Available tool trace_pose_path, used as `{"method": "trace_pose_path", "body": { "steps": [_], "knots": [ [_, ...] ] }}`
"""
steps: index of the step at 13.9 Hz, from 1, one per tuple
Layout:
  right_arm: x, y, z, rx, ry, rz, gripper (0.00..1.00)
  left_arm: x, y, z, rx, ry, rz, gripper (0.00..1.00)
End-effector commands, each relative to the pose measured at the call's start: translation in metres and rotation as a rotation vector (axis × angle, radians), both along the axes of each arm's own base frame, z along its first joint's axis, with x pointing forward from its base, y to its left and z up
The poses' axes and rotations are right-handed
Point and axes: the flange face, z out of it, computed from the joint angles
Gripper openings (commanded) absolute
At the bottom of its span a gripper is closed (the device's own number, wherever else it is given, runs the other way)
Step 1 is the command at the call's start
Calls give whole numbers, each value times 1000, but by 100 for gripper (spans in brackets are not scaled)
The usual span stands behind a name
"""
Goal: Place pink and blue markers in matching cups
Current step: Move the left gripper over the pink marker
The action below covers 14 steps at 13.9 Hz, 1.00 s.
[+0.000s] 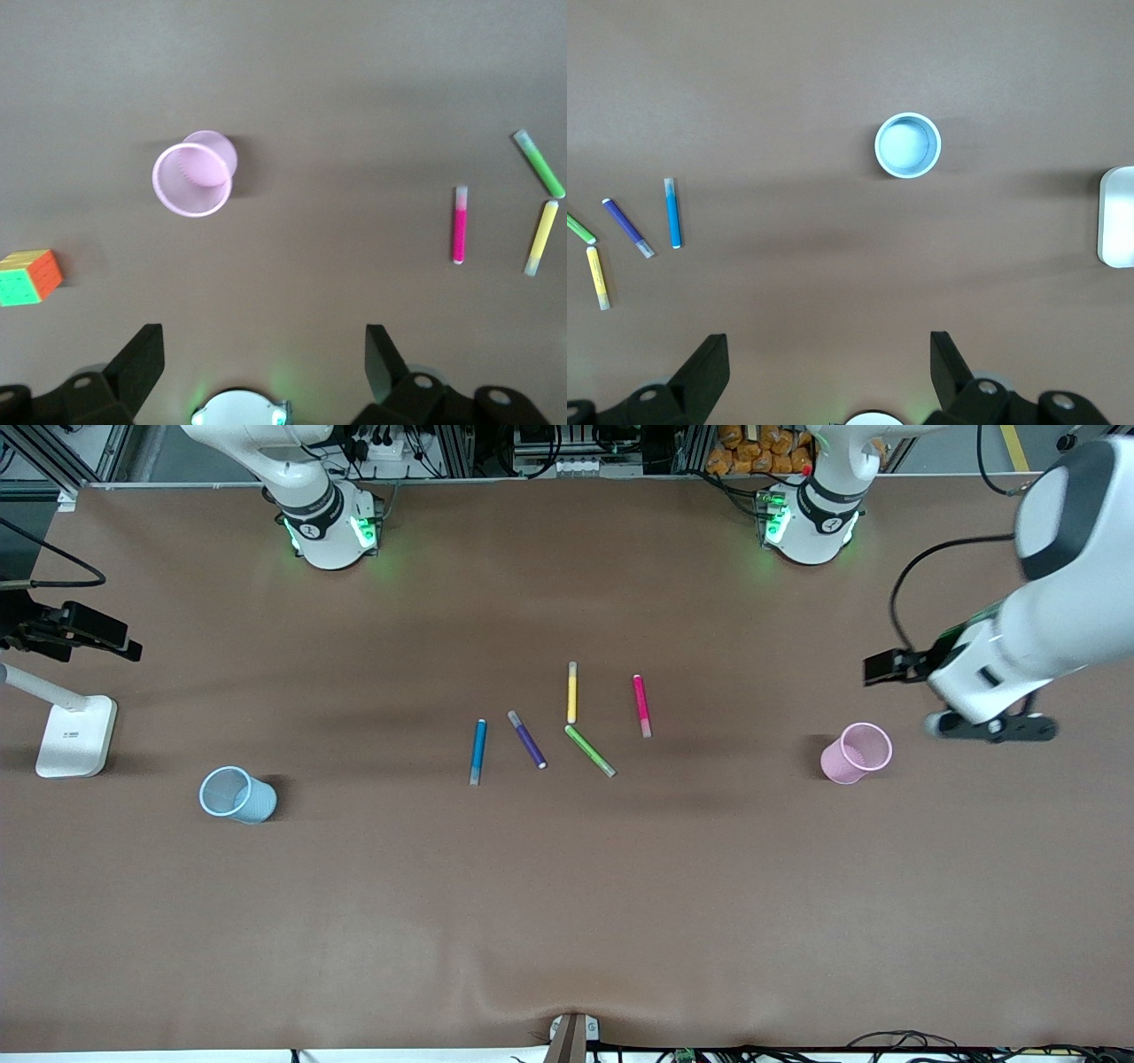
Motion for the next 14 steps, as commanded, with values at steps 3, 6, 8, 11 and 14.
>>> {"method": "trace_pose_path", "body": {
  "steps": [3, 6, 8, 11, 14],
  "knots": [
    [-1, 4, 2, 7, -4, -6, 100, 1, -70, -39, 22, 29, 52, 100],
    [-1, 6, 1, 0, -2, -2, 100, -4, -109, -77, 36, 53, 54, 100],
    [1, 17, 2, -7, -14, 18, 100, -12, -127, -100, 31, 36, 54, 100],
    [2, 17, 2, -9, -18, 18, 100, -31, -166, -152, 11, 8, 69, 100],
    [2, 15, 1, -9, -18, 15, 100, -58, -237, -197, 38, -11, 170, 100]
  ]
}}
